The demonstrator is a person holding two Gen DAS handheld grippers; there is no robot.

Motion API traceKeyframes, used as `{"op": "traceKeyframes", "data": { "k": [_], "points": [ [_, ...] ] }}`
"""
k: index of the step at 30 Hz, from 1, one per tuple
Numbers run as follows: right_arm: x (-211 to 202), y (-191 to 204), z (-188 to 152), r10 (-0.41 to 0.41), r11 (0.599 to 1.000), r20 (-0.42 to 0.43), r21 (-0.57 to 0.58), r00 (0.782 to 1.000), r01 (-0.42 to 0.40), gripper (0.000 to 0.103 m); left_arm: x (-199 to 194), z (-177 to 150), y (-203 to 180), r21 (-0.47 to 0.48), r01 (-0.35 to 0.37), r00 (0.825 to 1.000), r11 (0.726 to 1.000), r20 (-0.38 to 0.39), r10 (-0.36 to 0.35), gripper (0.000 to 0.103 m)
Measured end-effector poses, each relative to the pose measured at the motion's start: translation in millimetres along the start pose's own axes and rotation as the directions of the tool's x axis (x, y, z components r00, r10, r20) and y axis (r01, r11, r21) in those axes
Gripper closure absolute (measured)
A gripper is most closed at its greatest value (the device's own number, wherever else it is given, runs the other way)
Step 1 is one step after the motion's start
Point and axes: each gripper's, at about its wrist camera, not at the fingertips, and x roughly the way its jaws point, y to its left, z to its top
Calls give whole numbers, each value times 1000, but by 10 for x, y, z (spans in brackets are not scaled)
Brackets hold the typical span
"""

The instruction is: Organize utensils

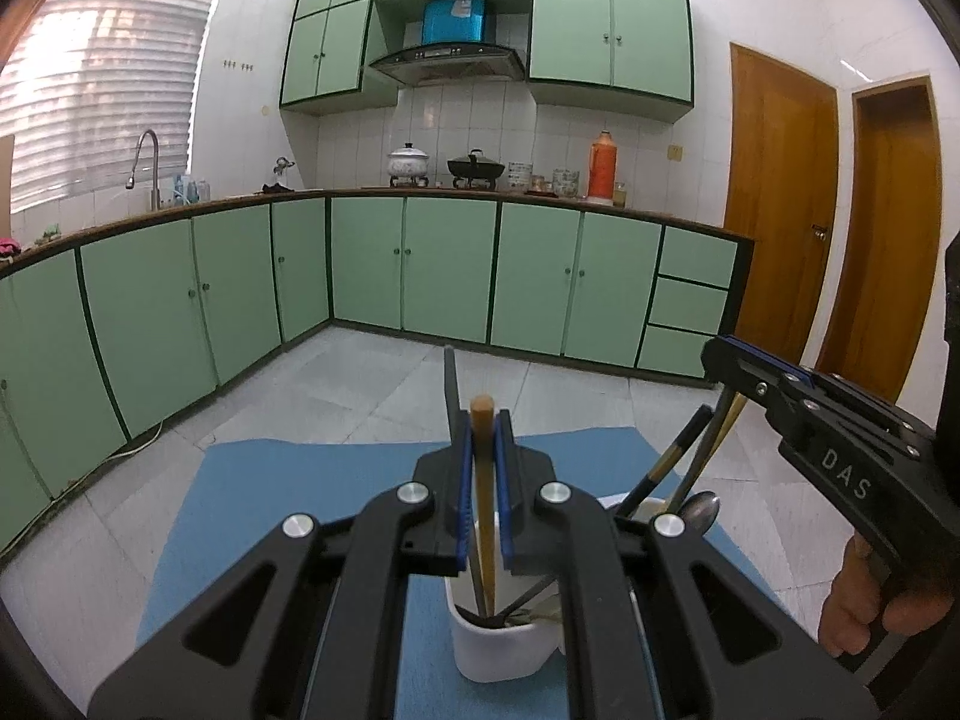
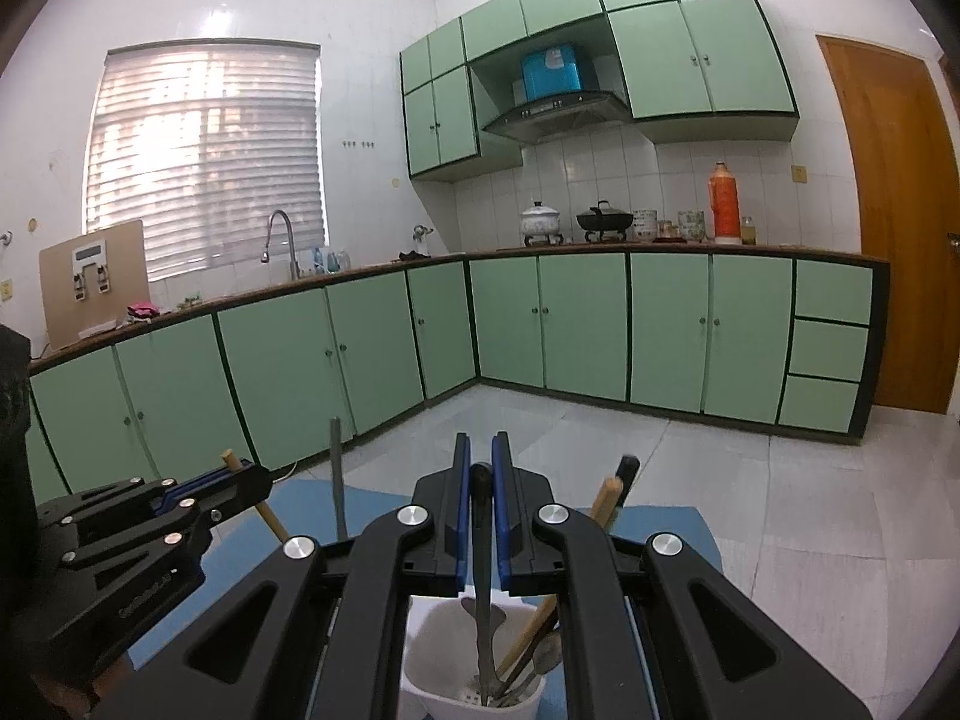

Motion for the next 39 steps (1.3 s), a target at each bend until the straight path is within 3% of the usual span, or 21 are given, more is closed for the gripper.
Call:
{"op": "traceKeyframes", "data": {
  "k": [10, 16, 20, 25, 29, 35, 39],
  "points": [
    [-14, -17, 23, -4, 1000, 8, -1, 1000, 4, 94, -62, -10, -32, -3, 10, 1000, 1000, 0, -10, 96],
    [-194, -87, 97, -10, 1000, 48, 8, 999, 9, 91, -197, 34, -7, -17, 23, 999, 1000, 30, -22, 89],
    [-370, -135, 143, -15, 1000, 83, 19, 996, 14, 85, -376, 57, 0, -16, 6, 997, 1000, 82, -4, 67],
    [-560, -183, 183, -22, 999, 113, 30, 993, 19, 77, -568, 77, 29, -29, 0, 993, 1000, 117, 4, 58],
    [-746, -202, 153, -22, 999, 134, 40, 991, 17, 71, -751, 20, 27, -34, -20, 988, 999, 155, 25, 39],
    [-990, -161, 40, -18, 999, 154, 38, 988, 12, 52, -1009, -134, -28, -10, -59, 981, 998, 186, 60, 21],
    [-1152, -120, -64, -6, 999, 161, 43, 987, -1, 39, -1160, -245, -57, -14, -60, 980, 998, 191, 61, 14]
  ]
}}
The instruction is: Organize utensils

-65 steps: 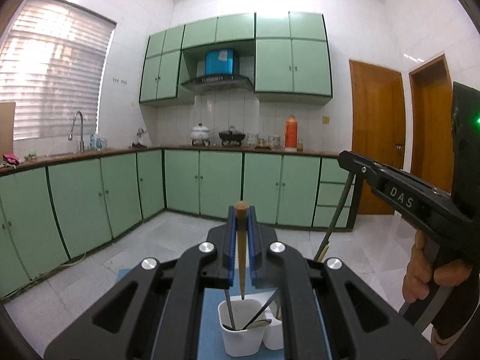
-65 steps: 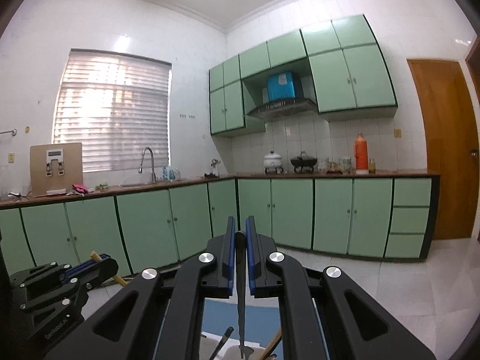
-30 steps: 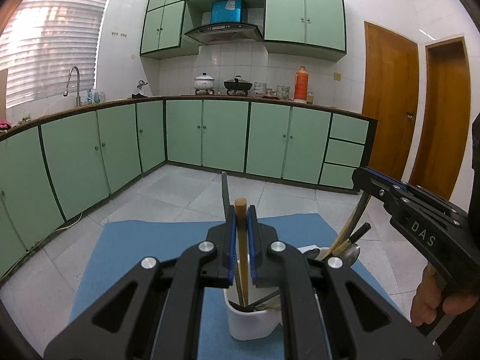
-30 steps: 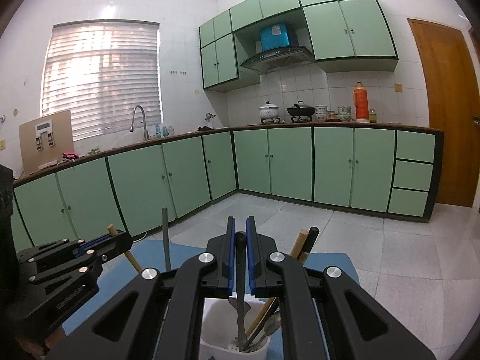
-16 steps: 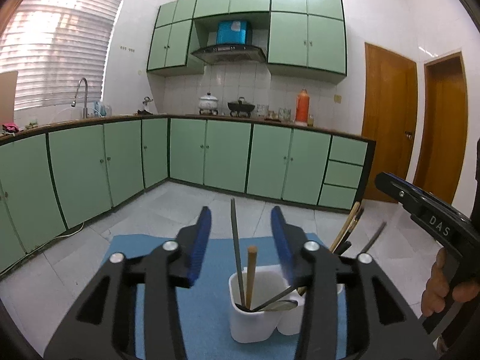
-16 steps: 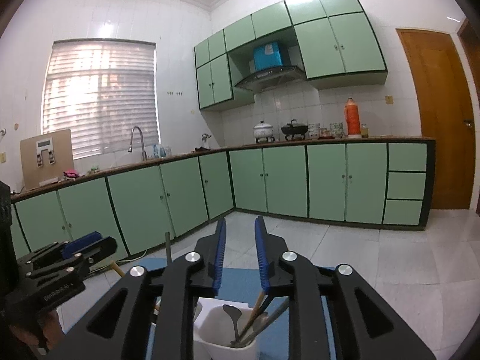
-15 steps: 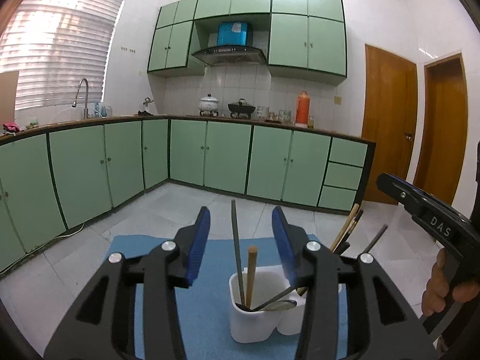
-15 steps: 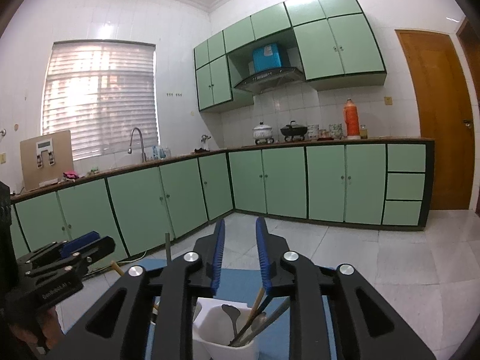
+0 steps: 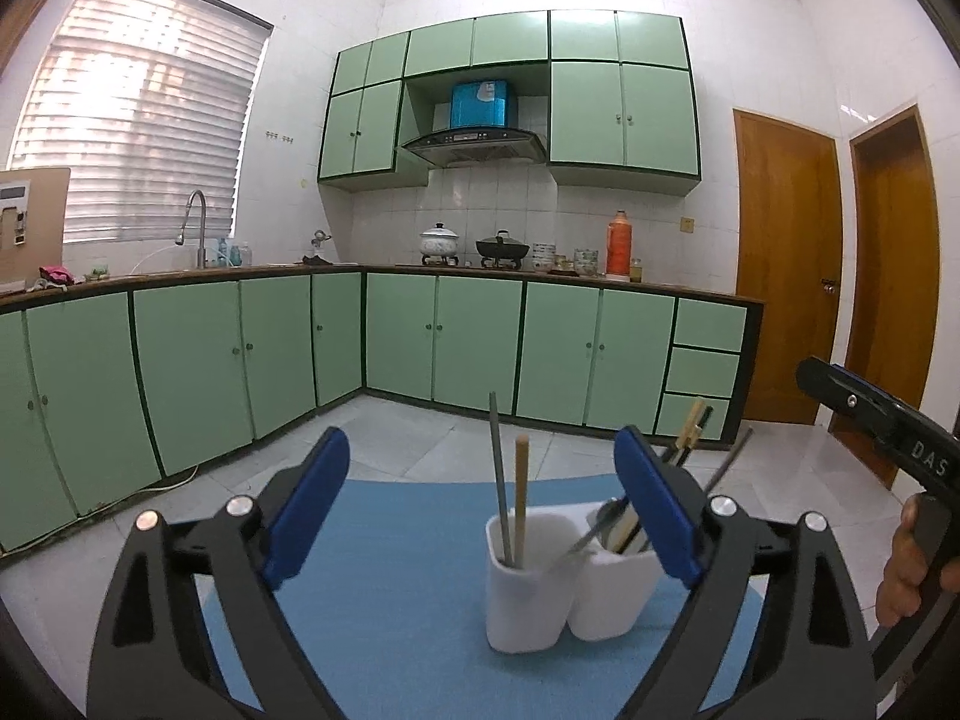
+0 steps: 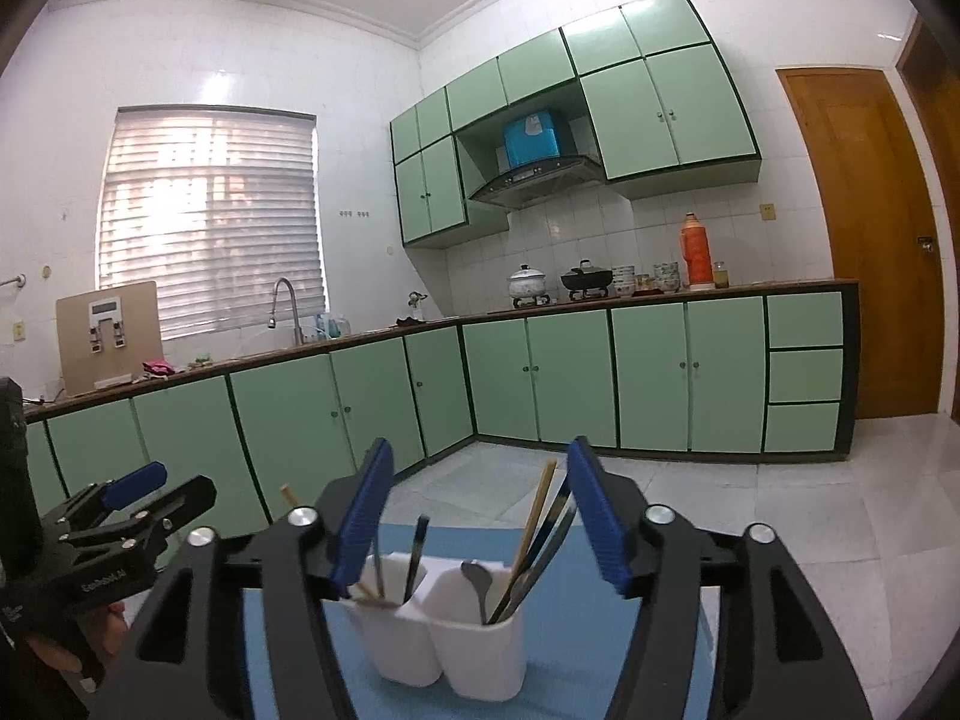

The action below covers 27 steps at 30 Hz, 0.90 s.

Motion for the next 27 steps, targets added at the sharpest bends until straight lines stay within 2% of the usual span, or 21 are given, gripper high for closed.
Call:
{"op": "traceKeyframes", "data": {
  "k": [10, 13, 18, 27],
  "points": [
    [-382, 152, -263, -2, 1000, -9, -15, 1000, 2, 15, -408, -232, -20, 8, -31, 999, 999, 4, 31, 7],
    [-471, 170, -321, -1, 1000, -13, -6, 1000, 1, 10, -501, -291, -7, 12, -42, 999, 999, -7, 42, 5],
    [-590, 222, -429, -10, 1000, -25, -9, 1000, 10, 6, -653, -348, 52, 12, -55, 998, 998, -13, 55, 5],
    [-748, 353, -570, -39, 998, -48, -42, 998, 37, 6, -868, -473, 57, 38, -74, 997, 997, -31, 75, 5]
  ]
}}
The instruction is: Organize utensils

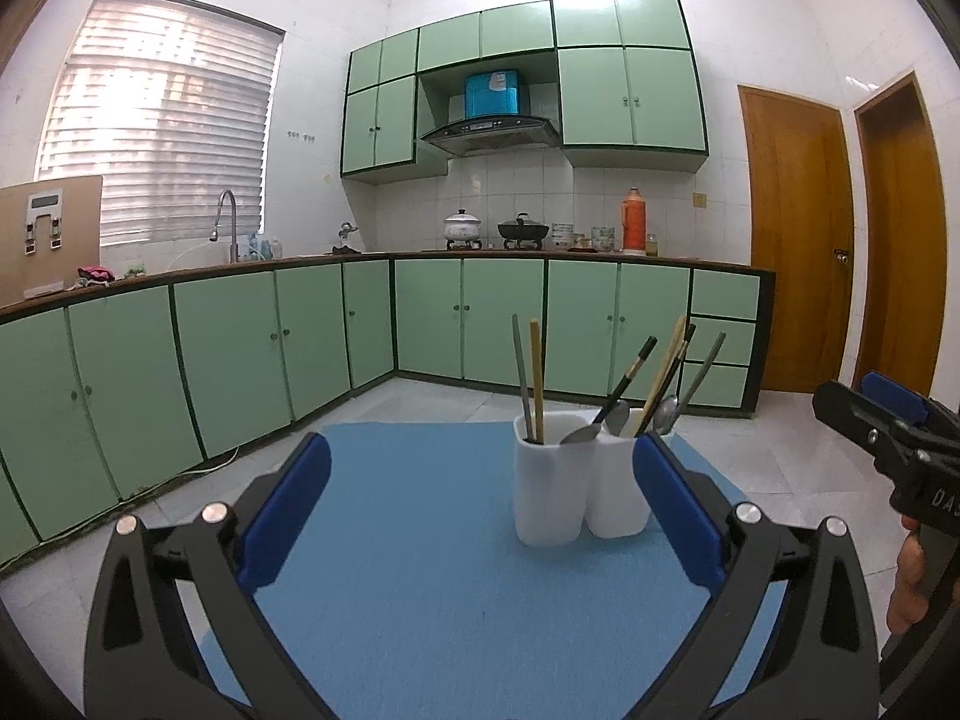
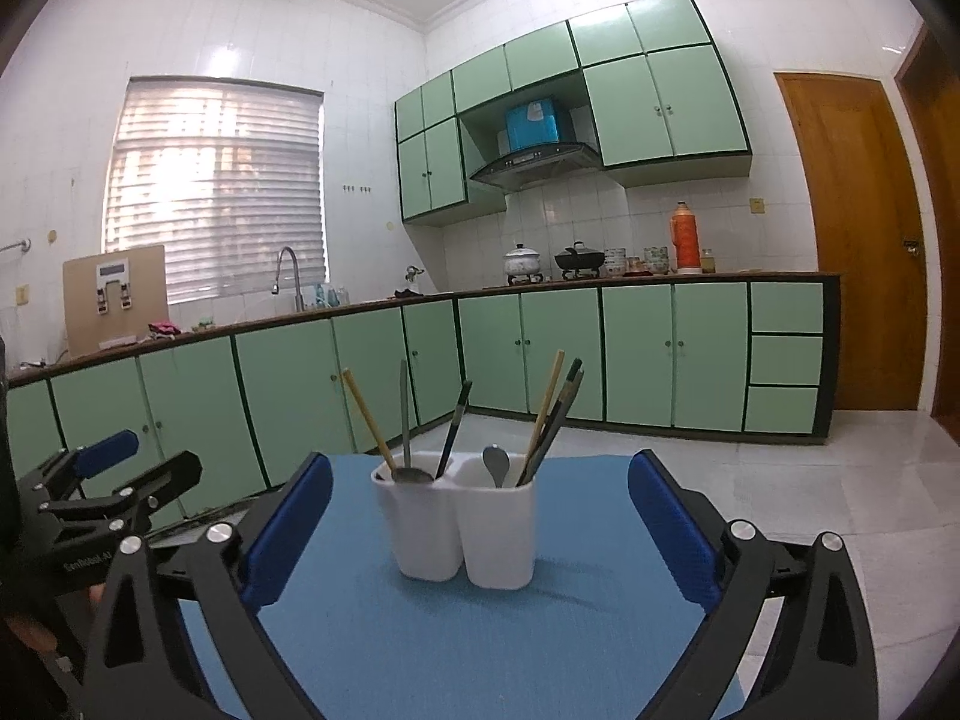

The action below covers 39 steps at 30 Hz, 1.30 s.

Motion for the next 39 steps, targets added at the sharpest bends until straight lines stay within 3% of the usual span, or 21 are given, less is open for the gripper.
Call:
{"op": "traceKeyframes", "data": {
  "k": [17, 39],
  "points": [
    [-221, 226, -257, 0, 999, -36, -51, 999, -2, 6, -280, -168, 25, -8, 2, 1000, 1000, -21, -2, 5],
    [-322, 245, -196, 7, 999, -13, -54, 1000, -8, 6, -374, -181, 33, -9, -3, 1000, 1000, -2, 3, 5]
  ]
}}
